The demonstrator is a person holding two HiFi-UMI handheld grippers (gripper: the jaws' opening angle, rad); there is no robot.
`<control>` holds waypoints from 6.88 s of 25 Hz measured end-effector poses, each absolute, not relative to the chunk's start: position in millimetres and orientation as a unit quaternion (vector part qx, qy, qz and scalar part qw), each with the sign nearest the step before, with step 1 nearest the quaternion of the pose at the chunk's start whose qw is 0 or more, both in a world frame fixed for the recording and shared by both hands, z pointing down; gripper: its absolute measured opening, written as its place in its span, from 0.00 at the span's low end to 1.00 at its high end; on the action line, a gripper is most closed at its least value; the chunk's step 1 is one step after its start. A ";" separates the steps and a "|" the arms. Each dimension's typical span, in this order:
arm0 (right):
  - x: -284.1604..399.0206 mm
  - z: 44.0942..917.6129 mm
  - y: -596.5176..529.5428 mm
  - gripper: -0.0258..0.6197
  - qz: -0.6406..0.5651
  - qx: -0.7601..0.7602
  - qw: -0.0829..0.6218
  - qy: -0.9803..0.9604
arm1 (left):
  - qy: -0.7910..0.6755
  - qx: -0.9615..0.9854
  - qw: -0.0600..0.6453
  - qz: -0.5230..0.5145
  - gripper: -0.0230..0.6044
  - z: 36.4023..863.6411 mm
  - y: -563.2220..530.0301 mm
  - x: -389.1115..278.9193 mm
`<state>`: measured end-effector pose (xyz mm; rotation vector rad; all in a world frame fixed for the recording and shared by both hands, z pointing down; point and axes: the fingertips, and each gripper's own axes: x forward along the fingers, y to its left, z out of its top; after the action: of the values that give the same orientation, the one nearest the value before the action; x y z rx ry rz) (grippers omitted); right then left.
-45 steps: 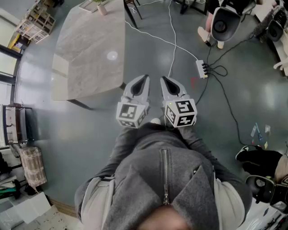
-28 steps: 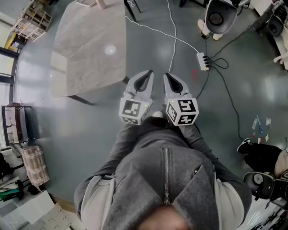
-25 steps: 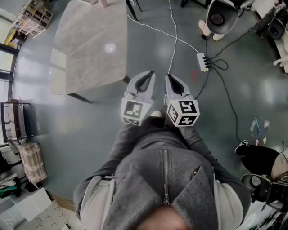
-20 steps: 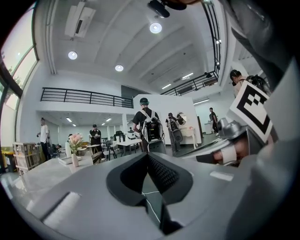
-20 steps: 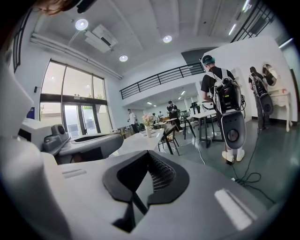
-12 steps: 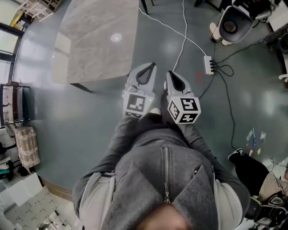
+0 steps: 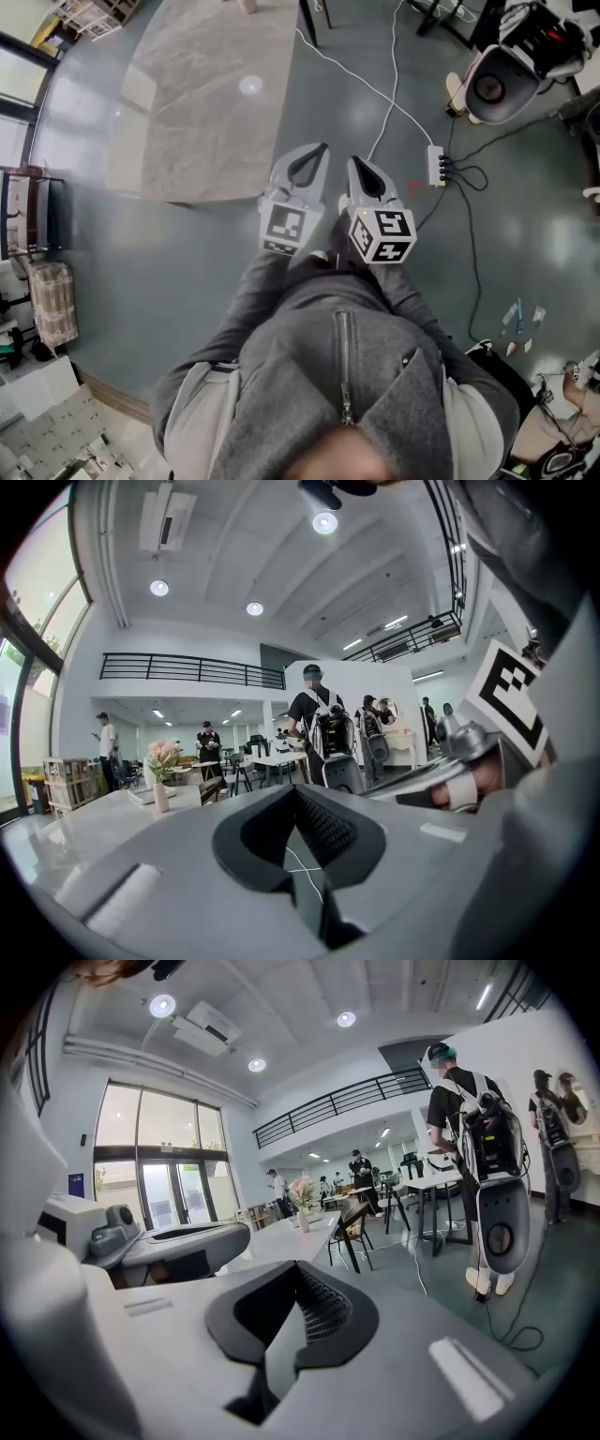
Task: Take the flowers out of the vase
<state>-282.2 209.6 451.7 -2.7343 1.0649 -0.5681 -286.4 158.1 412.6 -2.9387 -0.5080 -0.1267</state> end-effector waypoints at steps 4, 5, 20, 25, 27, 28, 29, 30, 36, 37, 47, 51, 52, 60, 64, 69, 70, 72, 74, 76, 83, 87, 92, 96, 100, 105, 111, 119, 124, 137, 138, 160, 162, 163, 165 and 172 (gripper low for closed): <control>-245.0 452.9 200.2 0.04 -0.192 -0.908 0.069 0.367 | -0.163 -0.983 0.075 -0.045 0.05 414.2 153.1 -251.8; -235.2 452.9 197.8 0.04 -0.192 -0.907 0.067 0.370 | -0.161 -0.983 0.074 -0.047 0.05 415.0 151.7 -243.0; -106.5 455.0 180.6 0.04 -0.192 -0.894 0.063 0.399 | -0.125 -0.989 0.067 -0.050 0.05 418.0 139.1 -123.9; -76.0 450.6 178.1 0.04 -0.185 -0.892 0.061 0.409 | -0.119 -0.989 0.069 -0.047 0.05 417.2 140.5 -96.0; -65.1 451.3 180.4 0.04 -0.184 -0.891 0.059 0.411 | -0.117 -0.990 0.070 -0.045 0.05 417.3 142.6 -84.8; -60.5 451.4 181.7 0.04 -0.183 -0.890 0.059 0.412 | -0.115 -0.990 0.070 -0.045 0.05 417.4 143.7 -79.6; -56.2 451.0 183.0 0.04 -0.183 -0.890 0.059 0.414 | -0.114 -0.990 0.070 -0.044 0.05 417.0 144.7 -74.8; -52.3 450.3 184.4 0.04 -0.182 -0.890 0.058 0.415 | -0.113 -0.990 0.070 -0.044 0.05 416.3 145.9 -70.5; -39.2 455.4 199.2 0.04 -0.187 -0.893 0.064 0.403 | -0.118 -0.990 0.063 -0.053 0.05 425.5 159.5 -63.1; -38.2 456.7 201.5 0.04 -0.188 -0.895 0.065 0.400 | -0.120 -0.989 0.062 -0.055 0.05 427.5 161.1 -63.0; -41.2 465.7 205.1 0.04 -0.204 -0.890 0.072 0.402 | -0.116 -0.989 0.052 -0.070 0.05 436.8 166.4 -68.3; -42.6 467.9 192.7 0.04 -0.209 -0.882 0.065 0.417 | -0.106 -0.990 0.047 -0.074 0.05 438.0 156.3 -65.9; -40.7 467.8 190.4 0.04 -0.209 -0.882 0.064 0.419 | -0.104 -0.991 0.046 -0.074 0.05 438.5 153.5 -63.6; 2.1 470.3 174.3 0.04 -0.210 -0.883 0.063 0.416 | -0.107 -0.991 0.039 -0.070 0.05 438.3 137.8 -18.1; 33.7 468.7 159.8 0.04 -0.210 -0.885 0.060 0.411 | -0.107 -0.991 0.040 -0.067 0.05 435.2 123.7 12.9; 78.8 463.6 137.7 0.04 -0.212 -0.883 0.059 0.414 | -0.102 -0.992 0.035 -0.066 0.05 428.5 98.1 60.4; 88.4 461.4 132.7 0.04 -0.212 -0.883 0.060 0.414 | -0.103 -0.992 0.035 -0.065 0.05 425.2 93.1 70.3; 105.4 457.9 121.5 0.04 -0.213 -0.882 0.059 0.415 | -0.104 -0.992 0.036 -0.063 0.05 419.6 83.1 88.9; 120.5 456.6 110.4 0.04 -0.214 -0.880 0.057 0.421 | -0.101 -0.992 0.036 -0.063 0.05 417.2 73.2 105.9; 137.4 456.5 100.5 0.04 -0.216 -0.877 0.057 0.425 | -0.098 -0.992 0.035 -0.065 0.05 416.9 64.4 123.7; 185.5 444.9 52.6 0.04 -0.221 -0.867 0.050 0.444 | -0.082 -0.994 0.032 -0.065 0.05 403.3 22.4 171.5; 207.5 442.5 23.3 0.04 -0.225 -0.860 0.045 0.457 | -0.067 -0.995 0.029 -0.068 0.05 400.4 -6.9 192.1; 231.2 443.2 -7.4 0.04 -0.231 -0.853 0.036 0.466 | -0.056 -0.996 0.024 -0.065 0.05 399.0 -36.0 216.4; 245.1 441.7 -25.5 0.04 -0.225 -0.853 0.027 0.470 | -0.050 -0.996 0.033 -0.064 0.05 398.9 -54.7 231.0; 255.3 444.7 -47.6 0.04 -0.224 -0.849 0.017 0.479 | -0.047 -0.996 0.034 -0.066 0.05 402.7 -74.2 241.4; 265.5 446.6 -72.6 0.04 -0.217 -0.841 0.014 0.496 | -0.033 -0.997 0.044 -0.062 0.05 402.6 -98.7 250.7; 273.5 450.5 -93.2 0.04 -0.204 -0.835 -0.004 0.511 | -0.015 -0.997 0.056 -0.048 0.05 402.8 -115.3 252.2; 266.9 451.1 -127.6 0.05 -0.191 -0.804 -0.009 0.563 | 0.047 -0.997 0.048 -0.047 0.05 403.9 -143.0 234.1; 268.3 456.0 -151.0 0.07 -0.192 -0.776 -0.020 0.600 | 0.106 -0.992 0.053 -0.041 0.05 398.3 -176.4 221.8; 264.4 477.3 -205.9 0.51 -0.205 -0.665 -0.069 0.715 | 0.264 -0.962 -0.005 -0.068 0.05 415.8 -222.9 194.6; 263.9 479.0 -209.4 0.54 -0.205 -0.658 -0.071 0.721 | 0.274 -0.959 -0.007 -0.070 0.05 416.6 -223.3 193.0; 274.3 494.9 -260.9 0.67 -0.157 -0.597 -0.060 0.785 | 0.394 -0.913 0.005 -0.107 0.05 404.5 -226.1 179.4; 274.0 492.4 -265.3 0.67 -0.150 -0.594 -0.060 0.788 | 0.399 -0.911 0.004 -0.107 0.05 403.3 -226.7 178.6; 273.8 490.9 -267.7 0.67 -0.147 -0.592 -0.059 0.790 | 0.400 -0.910 0.004 -0.106 0.05 402.0 -227.4 178.5; 273.5 488.0 -272.7 0.67 -0.141 -0.590 -0.057 0.793 | 0.404 -0.909 0.006 -0.106 0.05 400.0 -229.8 178.7; 272.3 485.6 -282.9 0.64 -0.127 -0.593 -0.067 0.792 | 0.404 -0.908 0.010 -0.107 0.05 397.6 -234.1 175.6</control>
<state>272.3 -282.9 485.6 -1.9479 2.6015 -0.4159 175.6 -234.1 397.6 -2.8356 1.2614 -0.3351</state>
